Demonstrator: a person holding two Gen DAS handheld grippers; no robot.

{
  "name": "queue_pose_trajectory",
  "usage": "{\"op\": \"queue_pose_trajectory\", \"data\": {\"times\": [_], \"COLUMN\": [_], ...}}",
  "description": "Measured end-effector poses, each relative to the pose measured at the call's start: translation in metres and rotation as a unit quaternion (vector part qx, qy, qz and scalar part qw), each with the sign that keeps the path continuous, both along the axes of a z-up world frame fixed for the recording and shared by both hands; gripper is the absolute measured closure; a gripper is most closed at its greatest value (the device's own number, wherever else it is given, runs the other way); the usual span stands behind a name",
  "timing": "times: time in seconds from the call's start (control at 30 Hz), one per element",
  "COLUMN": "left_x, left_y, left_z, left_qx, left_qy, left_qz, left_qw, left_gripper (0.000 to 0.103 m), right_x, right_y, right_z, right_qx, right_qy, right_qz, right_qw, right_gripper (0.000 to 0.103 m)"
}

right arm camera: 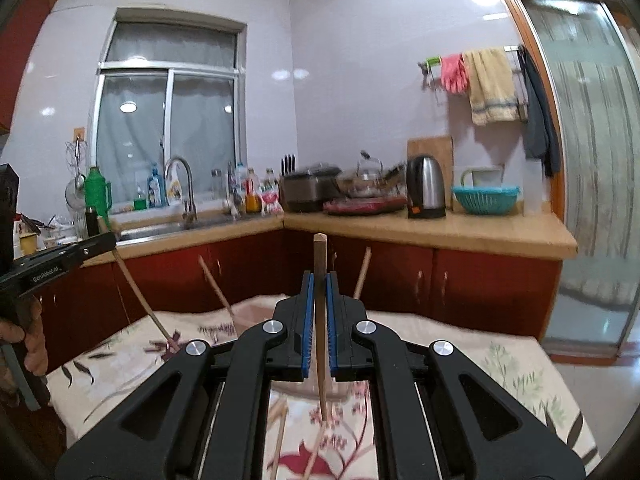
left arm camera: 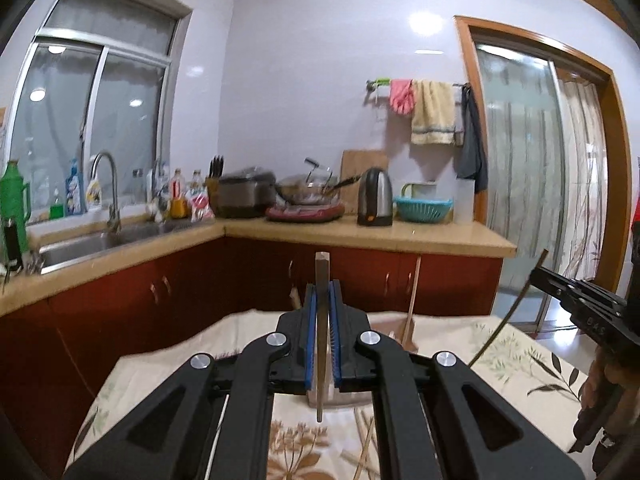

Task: Organize utensils
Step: 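Lower both chopsticks into the pink basket and open both grippers, then move both grippers back over the chopstick pile on the cloth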

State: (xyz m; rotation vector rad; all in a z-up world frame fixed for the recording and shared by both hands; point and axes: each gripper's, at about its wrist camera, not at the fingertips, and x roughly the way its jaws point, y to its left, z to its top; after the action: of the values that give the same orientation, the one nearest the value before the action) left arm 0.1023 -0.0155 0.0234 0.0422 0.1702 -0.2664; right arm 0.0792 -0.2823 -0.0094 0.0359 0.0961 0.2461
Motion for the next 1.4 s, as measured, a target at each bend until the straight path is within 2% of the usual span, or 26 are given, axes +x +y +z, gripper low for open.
{"op": "queue_pose_trajectory", "data": {"times": [0.33, 0.5, 0.63, 0.87, 1.2, 1.23, 1.27, 1.3, 1.33, 1.37, 1.4], "left_x": [0.033, 0.058, 0.080, 0.111, 0.131, 0.131, 0.130, 0.129, 0.128, 0.126, 0.124], "left_y": [-0.017, -0.026, -0.031, -0.035, -0.043, -0.043, -0.044, -0.044, -0.043, -0.042, -0.041], "left_z": [0.033, 0.030, 0.012, -0.025, -0.049, -0.051, -0.052, -0.053, -0.053, -0.052, -0.052], "left_qx": [-0.002, 0.000, 0.001, 0.014, 0.024, 0.026, 0.029, 0.028, 0.025, 0.020, 0.017], "left_qy": [-0.053, -0.061, -0.045, 0.001, 0.039, 0.039, 0.041, 0.042, 0.042, 0.041, 0.040], "left_qz": [-0.014, -0.012, -0.014, 0.000, -0.009, -0.008, -0.007, -0.007, -0.007, -0.008, -0.008], "left_qw": [0.9985, 0.9981, 0.9989, 0.9999, 0.9989, 0.9989, 0.9987, 0.9987, 0.9988, 0.9989, 0.9990], "left_gripper": [0.096, 0.096, 0.096, 0.096, 0.096, 0.090, 0.084, 0.068, 0.057, 0.054, 0.053], "right_x": [0.043, 0.069, 0.093, 0.130, 0.156, 0.157, 0.156, 0.155, 0.151, 0.147, 0.146], "right_y": [0.001, -0.002, -0.004, -0.001, 0.004, 0.004, 0.004, 0.004, 0.004, 0.003, 0.003], "right_z": [0.031, 0.031, 0.021, -0.014, -0.053, -0.055, -0.057, -0.057, -0.057, -0.056, -0.054], "right_qx": [0.011, 0.023, 0.032, 0.040, 0.041, 0.041, 0.039, 0.039, 0.040, 0.039, 0.034], "right_qy": [-0.042, -0.041, -0.031, 0.009, 0.068, 0.070, 0.073, 0.073, 0.070, 0.065, 0.063], "right_qz": [0.013, 0.014, 0.014, 0.012, 0.020, 0.017, 0.014, 0.012, 0.008, 0.002, -0.001], "right_qw": [0.999, 0.999, 0.999, 0.999, 0.997, 0.997, 0.996, 0.996, 0.997, 0.997, 0.997], "right_gripper": [0.097, 0.097, 0.097, 0.097, 0.096, 0.095, 0.089, 0.077, 0.070, 0.062, 0.062]}}
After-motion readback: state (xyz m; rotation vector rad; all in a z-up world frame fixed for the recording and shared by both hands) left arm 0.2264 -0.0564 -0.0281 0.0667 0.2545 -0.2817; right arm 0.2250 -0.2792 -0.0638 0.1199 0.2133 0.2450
